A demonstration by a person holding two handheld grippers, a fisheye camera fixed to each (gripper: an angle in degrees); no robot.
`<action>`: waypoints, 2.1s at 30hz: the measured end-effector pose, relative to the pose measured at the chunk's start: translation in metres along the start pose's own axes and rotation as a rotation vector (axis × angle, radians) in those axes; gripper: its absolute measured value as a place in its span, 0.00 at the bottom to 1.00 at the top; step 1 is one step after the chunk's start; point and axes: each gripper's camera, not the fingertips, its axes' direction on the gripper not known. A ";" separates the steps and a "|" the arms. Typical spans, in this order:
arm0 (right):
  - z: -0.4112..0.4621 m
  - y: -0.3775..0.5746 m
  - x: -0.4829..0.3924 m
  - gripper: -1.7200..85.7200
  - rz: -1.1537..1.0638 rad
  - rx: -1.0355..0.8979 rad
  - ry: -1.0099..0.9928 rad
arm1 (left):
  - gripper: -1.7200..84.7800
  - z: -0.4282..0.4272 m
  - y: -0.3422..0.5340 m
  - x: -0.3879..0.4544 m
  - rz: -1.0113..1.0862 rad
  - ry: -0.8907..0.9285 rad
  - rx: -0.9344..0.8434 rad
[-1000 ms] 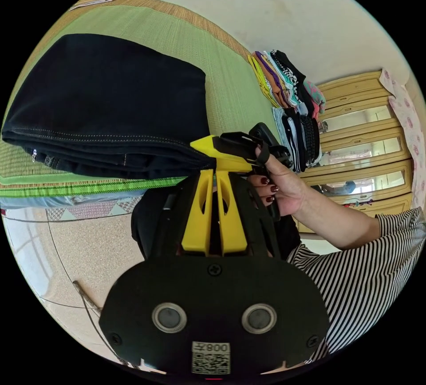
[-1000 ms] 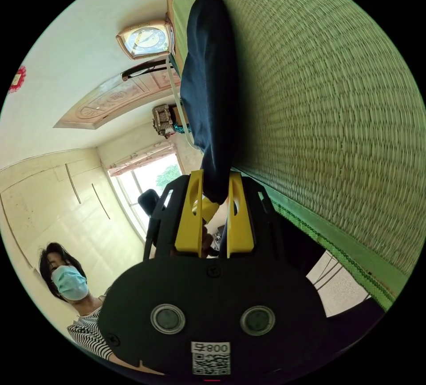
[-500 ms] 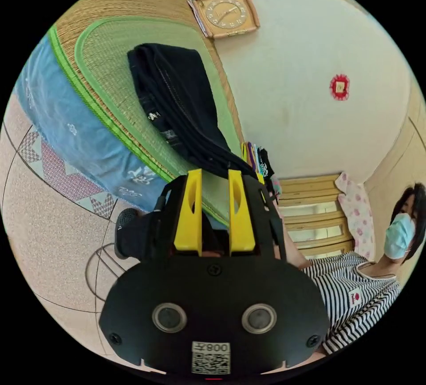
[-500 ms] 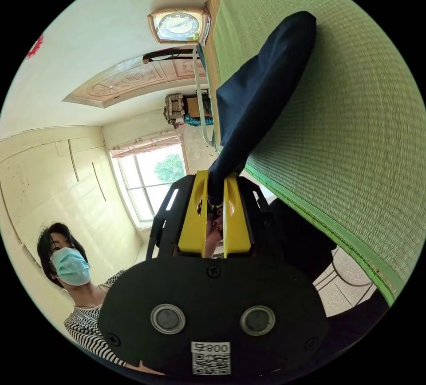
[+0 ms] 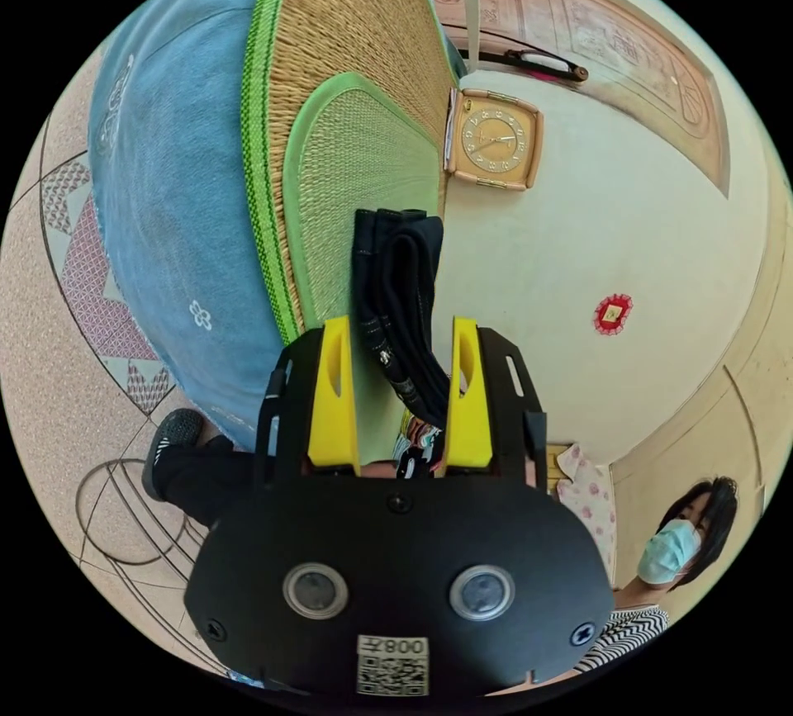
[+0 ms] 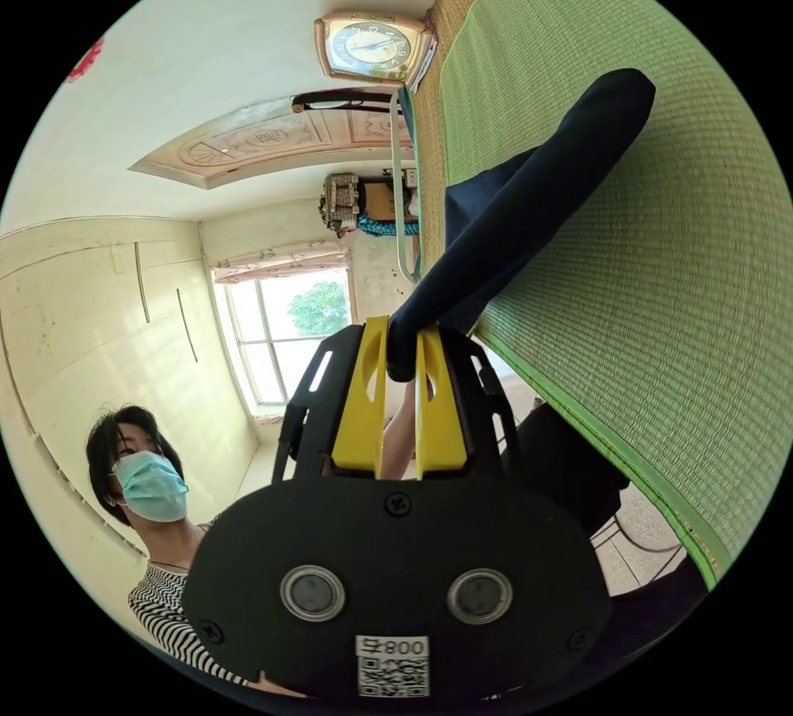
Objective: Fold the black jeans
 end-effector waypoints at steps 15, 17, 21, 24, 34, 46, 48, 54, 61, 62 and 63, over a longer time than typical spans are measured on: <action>-0.050 0.048 0.051 0.08 -0.001 -0.036 0.041 | 0.12 0.046 -0.023 0.054 -0.001 -0.098 -0.027; -0.061 0.058 0.061 0.08 0.001 -0.042 0.058 | 0.11 0.055 -0.019 0.074 0.022 -0.121 -0.037; -0.095 0.088 0.084 0.08 0.016 -0.036 0.069 | 0.11 0.067 -0.007 0.106 0.057 -0.116 -0.052; -0.120 0.118 0.096 0.08 0.007 -0.038 0.059 | 0.10 0.077 0.010 0.137 0.096 -0.105 -0.070; -0.215 0.248 0.130 0.07 -0.066 0.013 -0.028 | 0.10 0.135 0.077 0.258 0.199 -0.099 -0.144; -0.441 0.415 0.139 0.05 -0.244 0.400 -0.038 | 0.10 0.395 0.150 0.471 0.428 -0.072 -0.482; -0.486 0.445 0.136 0.05 -0.276 0.478 -0.007 | 0.10 0.453 0.170 0.506 0.462 -0.046 -0.554; -0.643 0.551 0.116 0.05 -0.397 0.777 0.109 | 0.10 0.670 0.264 0.635 0.577 0.101 -0.808; -0.774 0.668 0.133 0.05 -0.438 1.057 0.291 | 0.10 0.901 0.404 0.745 0.678 0.220 -1.104; -0.782 0.674 0.142 0.05 -0.424 1.070 0.294 | 0.10 0.934 0.424 0.752 0.709 0.196 -1.146; -0.794 0.684 0.165 0.06 -0.387 1.089 0.299 | 0.10 0.950 0.433 0.753 0.728 0.174 -1.167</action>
